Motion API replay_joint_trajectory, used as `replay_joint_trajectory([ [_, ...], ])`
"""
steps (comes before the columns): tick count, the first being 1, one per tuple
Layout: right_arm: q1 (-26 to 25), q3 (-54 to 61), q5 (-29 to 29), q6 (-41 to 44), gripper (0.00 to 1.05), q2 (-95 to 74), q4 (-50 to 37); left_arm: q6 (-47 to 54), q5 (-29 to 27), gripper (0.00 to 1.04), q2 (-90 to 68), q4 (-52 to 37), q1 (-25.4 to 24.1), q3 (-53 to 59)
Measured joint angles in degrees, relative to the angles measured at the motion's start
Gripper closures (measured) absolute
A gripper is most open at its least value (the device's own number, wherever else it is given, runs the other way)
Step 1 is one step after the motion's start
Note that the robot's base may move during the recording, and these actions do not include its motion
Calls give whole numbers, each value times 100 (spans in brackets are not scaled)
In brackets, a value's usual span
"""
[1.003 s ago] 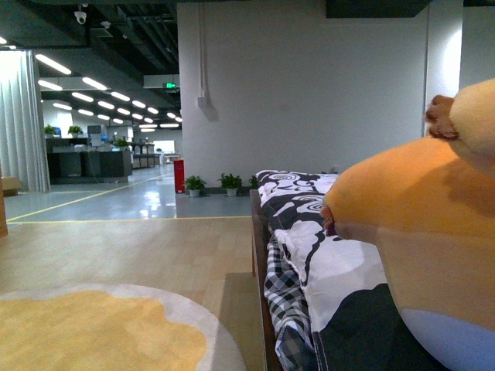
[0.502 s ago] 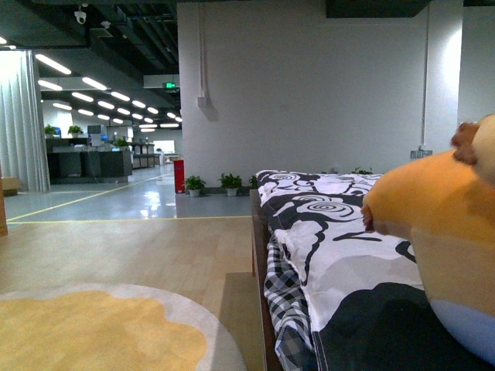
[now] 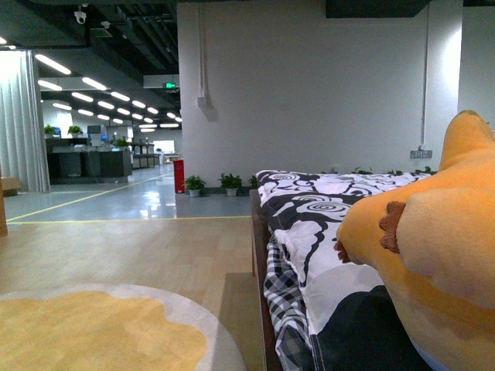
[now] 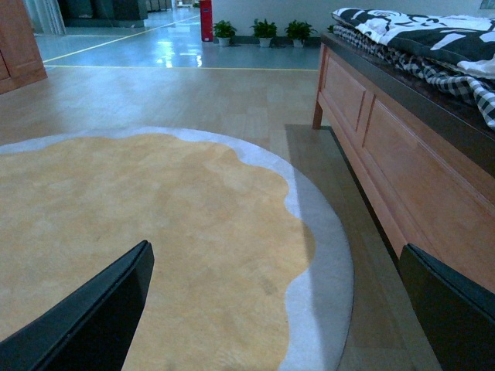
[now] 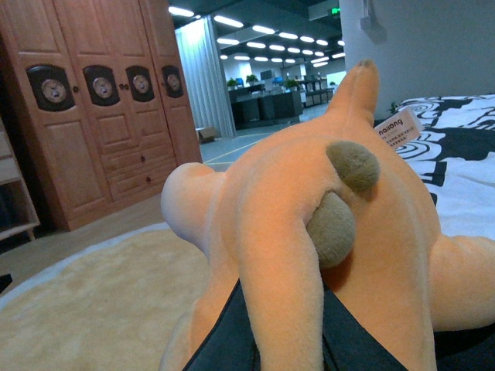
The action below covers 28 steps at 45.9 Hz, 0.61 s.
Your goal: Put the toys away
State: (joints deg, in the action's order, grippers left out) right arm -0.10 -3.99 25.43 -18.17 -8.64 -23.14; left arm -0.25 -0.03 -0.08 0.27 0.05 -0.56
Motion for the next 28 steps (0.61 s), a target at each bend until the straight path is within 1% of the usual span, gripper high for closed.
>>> replay_joint_trajectory([
  [28, 15, 87, 24, 0, 97, 2, 37, 2, 0, 6, 0, 0, -4, 0],
])
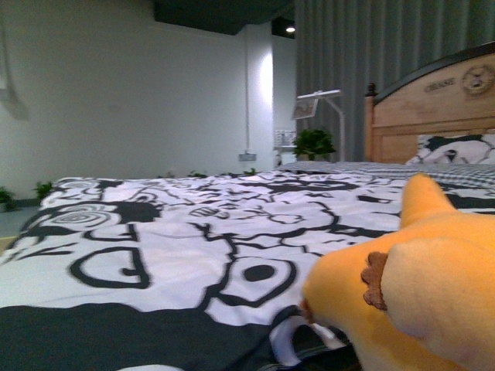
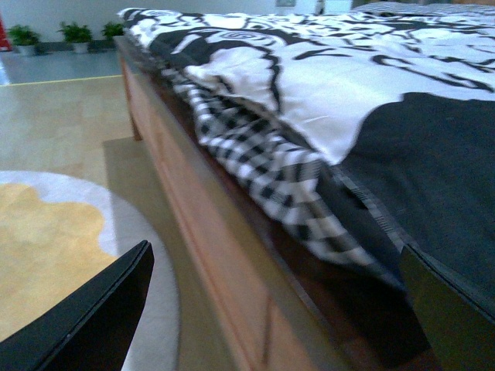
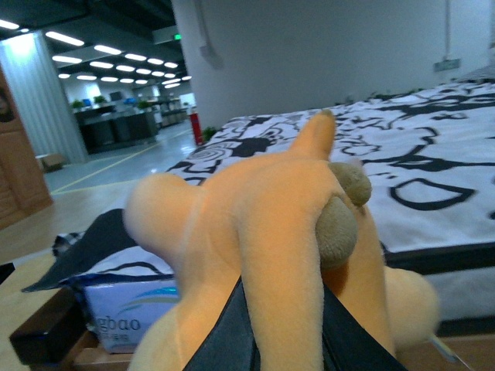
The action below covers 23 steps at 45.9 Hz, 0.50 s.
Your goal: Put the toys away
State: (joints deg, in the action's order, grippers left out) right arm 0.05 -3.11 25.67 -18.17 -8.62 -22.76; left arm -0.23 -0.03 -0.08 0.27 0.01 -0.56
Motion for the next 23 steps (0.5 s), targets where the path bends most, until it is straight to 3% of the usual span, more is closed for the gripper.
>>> replay_joint_trajectory([
  [23, 0, 9, -15, 0, 97, -4, 0, 31, -155, 6, 4, 0, -7, 0],
])
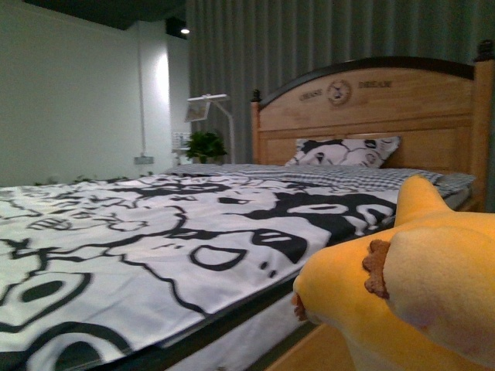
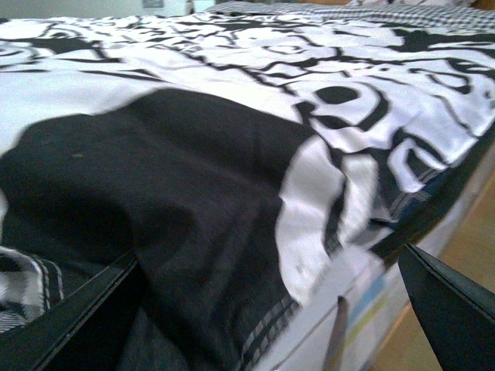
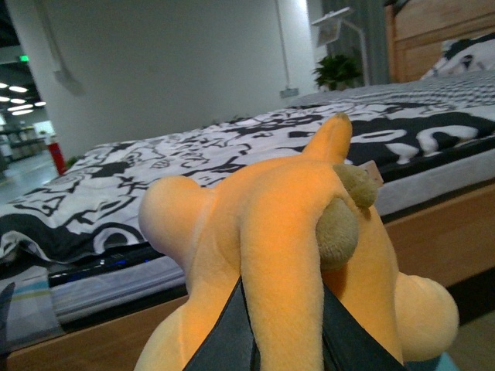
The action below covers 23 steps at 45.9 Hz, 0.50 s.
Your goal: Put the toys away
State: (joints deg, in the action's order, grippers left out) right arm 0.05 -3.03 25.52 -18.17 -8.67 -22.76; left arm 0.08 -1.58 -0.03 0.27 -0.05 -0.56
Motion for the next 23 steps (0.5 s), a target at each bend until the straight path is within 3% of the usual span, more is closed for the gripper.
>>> replay_joint_trajectory([
  [23, -2, 9, -15, -2, 97, -2, 4, 31, 157, 6, 2, -15, 2, 0],
])
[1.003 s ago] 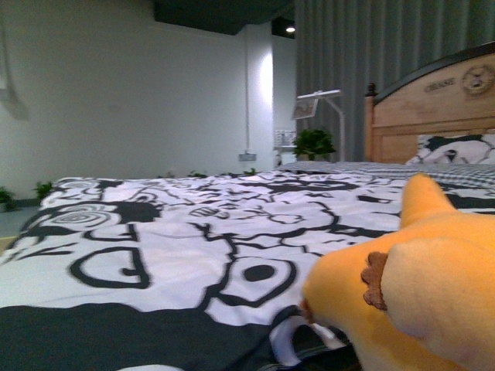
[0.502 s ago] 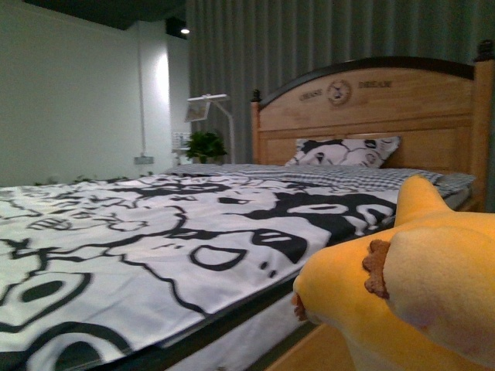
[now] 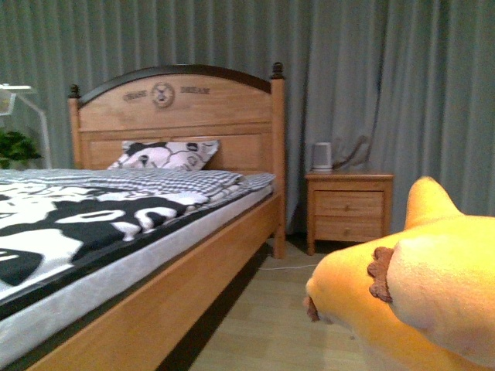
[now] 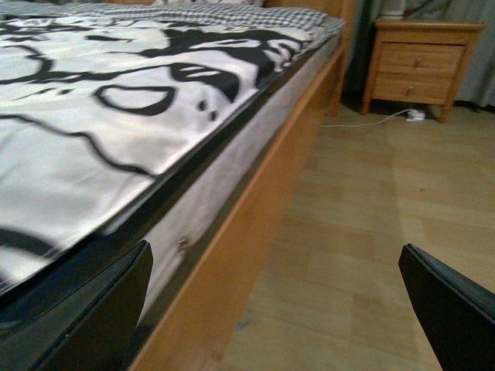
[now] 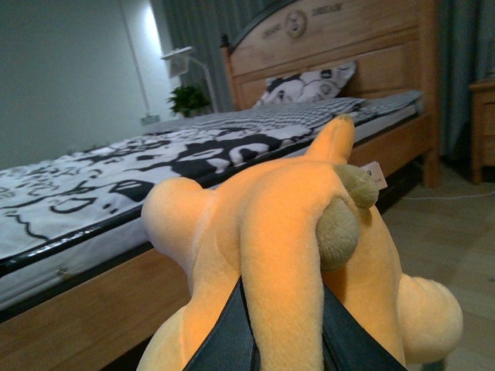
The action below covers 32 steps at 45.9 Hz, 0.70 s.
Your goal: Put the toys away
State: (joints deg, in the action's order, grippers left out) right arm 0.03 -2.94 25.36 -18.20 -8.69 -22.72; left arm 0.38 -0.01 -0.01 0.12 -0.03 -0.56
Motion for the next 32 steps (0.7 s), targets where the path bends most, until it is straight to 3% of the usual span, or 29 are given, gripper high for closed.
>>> replay_joint_trajectory([
  [32, 2, 2, -2, 2, 97, 2, 0, -2, 0, 6, -2, 0, 4, 0],
])
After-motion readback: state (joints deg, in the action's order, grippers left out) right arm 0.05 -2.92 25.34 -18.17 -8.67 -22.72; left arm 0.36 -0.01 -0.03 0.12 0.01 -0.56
